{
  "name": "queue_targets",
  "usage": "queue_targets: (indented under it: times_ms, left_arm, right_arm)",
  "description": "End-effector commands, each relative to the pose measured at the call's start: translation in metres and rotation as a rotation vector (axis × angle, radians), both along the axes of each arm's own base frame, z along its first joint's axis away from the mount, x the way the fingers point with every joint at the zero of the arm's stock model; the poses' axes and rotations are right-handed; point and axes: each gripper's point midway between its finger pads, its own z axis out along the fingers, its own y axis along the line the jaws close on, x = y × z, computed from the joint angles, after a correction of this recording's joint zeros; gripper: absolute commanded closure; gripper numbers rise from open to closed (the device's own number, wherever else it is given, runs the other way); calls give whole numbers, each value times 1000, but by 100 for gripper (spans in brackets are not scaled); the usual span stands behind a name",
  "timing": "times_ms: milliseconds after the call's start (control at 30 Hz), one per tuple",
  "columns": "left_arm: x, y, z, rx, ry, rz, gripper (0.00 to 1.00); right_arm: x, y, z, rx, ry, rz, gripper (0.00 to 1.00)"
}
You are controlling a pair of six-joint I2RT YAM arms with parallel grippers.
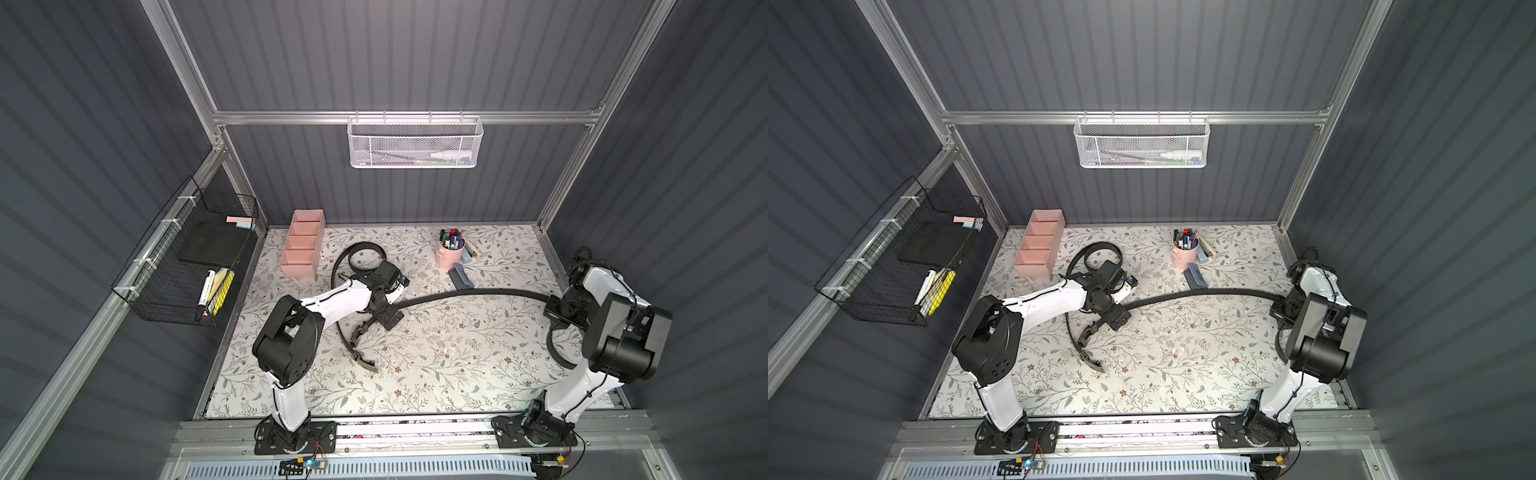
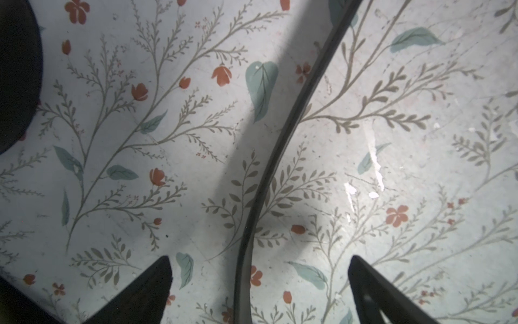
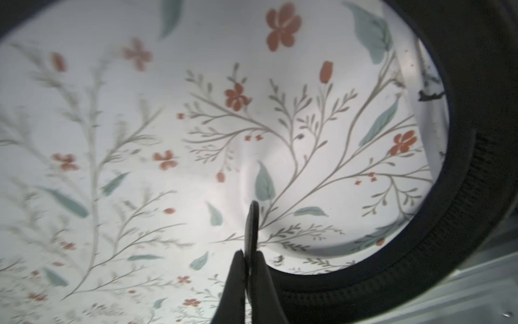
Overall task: Place the belts into the storage roll
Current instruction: Roll the belt at the center of the board.
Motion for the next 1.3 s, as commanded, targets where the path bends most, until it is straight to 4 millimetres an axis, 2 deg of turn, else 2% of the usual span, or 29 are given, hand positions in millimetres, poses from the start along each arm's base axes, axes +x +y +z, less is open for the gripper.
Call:
queue_targets:
  times_ms: [0, 67, 133, 233, 300, 433, 467, 567, 733, 833, 867, 1033, 1133, 1200, 1267]
  left_arm:
    - [0, 6, 2, 39, -12, 2, 1]
    - [2, 7, -5, 59, -3, 4, 1]
    - [13, 4, -2, 66, -25, 11, 1]
    - [12, 6, -9, 90, -2, 12, 2]
    - [9, 9, -12, 103, 10, 15, 8]
    - [-2, 11, -14, 85, 41, 25, 33]
    - [-15, 18, -25, 103, 77, 31, 37]
    - [-25, 23, -28, 98, 100, 48, 58]
    - [-33, 32, -30, 117, 101, 57, 81]
    - [-35, 33, -27, 110, 98, 61, 97]
    - [-35, 34, -26, 111, 97, 66, 100]
    - [-34, 36, -12, 97, 62, 98, 100]
    - [-33, 38, -9, 96, 53, 106, 100]
    - [-33, 40, -8, 103, 41, 112, 100]
    - [-34, 41, -7, 103, 36, 115, 100]
  right_arm:
    - [9, 40, 12, 112, -80, -16, 100]
    - [10, 55, 15, 107, -86, 24, 100]
    - [11, 69, 17, 109, -85, 58, 100]
    - [12, 86, 20, 117, -93, 64, 100]
    - [14, 98, 23, 134, -121, 67, 100]
    - [11, 124, 26, 158, -145, 44, 100]
    - [9, 130, 27, 159, -150, 28, 100]
    - [6, 153, 29, 195, -181, -5, 100]
    - [1, 197, 32, 227, -198, -36, 100]
    - [0, 226, 32, 256, -215, -112, 100]
    - [0, 235, 30, 271, -219, -160, 100]
    - [3, 273, 26, 292, -277, -411, 100]
    - [0, 290, 2, 299, -207, -608, 100]
    - [5, 301, -15, 320, -175, -696, 100]
    - [16, 304, -21, 313, -203, -728, 100]
